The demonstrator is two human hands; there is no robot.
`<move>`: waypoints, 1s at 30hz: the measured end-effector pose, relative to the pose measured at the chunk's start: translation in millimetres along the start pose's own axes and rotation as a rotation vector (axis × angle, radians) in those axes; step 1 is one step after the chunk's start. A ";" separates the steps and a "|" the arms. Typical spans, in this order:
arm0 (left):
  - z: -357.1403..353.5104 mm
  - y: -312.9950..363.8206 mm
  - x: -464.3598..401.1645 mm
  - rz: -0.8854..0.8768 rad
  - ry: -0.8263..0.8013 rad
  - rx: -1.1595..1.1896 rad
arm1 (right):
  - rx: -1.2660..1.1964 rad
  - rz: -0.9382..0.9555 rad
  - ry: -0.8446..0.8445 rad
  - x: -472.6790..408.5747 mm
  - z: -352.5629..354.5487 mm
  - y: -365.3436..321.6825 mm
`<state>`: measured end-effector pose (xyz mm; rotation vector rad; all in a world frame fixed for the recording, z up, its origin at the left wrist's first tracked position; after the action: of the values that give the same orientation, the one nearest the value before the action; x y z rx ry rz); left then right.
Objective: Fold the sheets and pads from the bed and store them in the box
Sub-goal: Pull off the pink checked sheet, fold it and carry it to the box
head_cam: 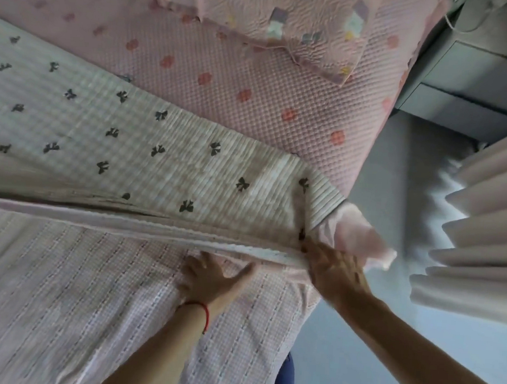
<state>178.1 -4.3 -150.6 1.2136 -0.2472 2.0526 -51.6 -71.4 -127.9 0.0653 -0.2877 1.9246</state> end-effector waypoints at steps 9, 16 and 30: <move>12.0 -0.2 -24.5 0.201 0.283 0.592 | -0.461 -0.328 0.050 -48.7 19.5 59.8; 8.4 -36.4 19.5 0.013 0.304 0.769 | -0.127 -0.458 0.062 -69.1 20.7 70.0; -21.7 -76.5 101.1 -0.116 0.121 1.133 | -0.132 -0.200 0.353 100.8 -10.4 -87.9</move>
<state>185.2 110.8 -93.6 1.6258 1.1619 2.1522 -6.2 52.7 -104.8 -0.3193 -0.1623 1.6780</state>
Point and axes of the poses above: each hand's wrist, its own x-axis away from the middle knuckle, its own z-axis out of the back of the hand, y = z × x, the point moved 10 cm from there along -x, towards the middle knuckle, and after that the axes turned 1 degree about x, right-handed, at the moved point
